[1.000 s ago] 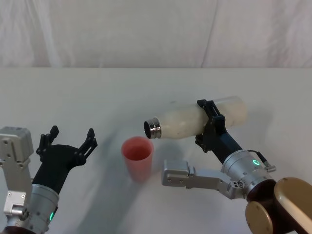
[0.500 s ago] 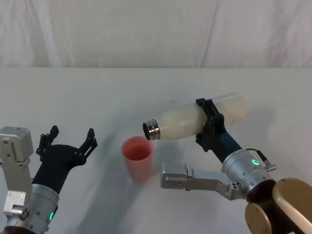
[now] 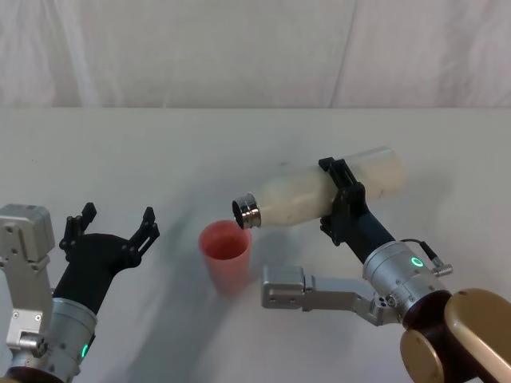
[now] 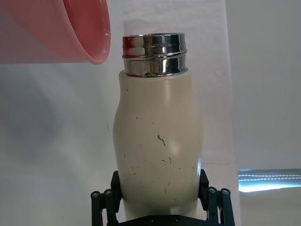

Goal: Grasp the thermos with one hand and pour water into the cup lid.

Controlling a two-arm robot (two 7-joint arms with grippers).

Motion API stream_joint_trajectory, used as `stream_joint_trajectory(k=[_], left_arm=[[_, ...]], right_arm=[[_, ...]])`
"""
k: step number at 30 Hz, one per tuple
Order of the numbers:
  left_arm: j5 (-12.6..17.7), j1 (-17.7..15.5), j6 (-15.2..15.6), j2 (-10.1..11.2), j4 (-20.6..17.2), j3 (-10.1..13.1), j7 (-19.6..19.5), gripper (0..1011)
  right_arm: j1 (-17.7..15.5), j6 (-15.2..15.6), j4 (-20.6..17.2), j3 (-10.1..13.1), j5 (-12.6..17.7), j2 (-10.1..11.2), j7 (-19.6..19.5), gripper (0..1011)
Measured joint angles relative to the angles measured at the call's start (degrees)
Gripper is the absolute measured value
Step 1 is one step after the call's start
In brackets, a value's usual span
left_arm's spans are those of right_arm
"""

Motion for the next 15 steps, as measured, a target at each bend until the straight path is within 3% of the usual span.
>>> stream_joint_trajectory(k=[15], left_arm=[[0.0,0.0,0.0,0.0,0.0,0.0,0.0,1001]], right_arm=[[0.2,0.5,-0.9,-0.6,-1.1,0.5,0.8,960]])
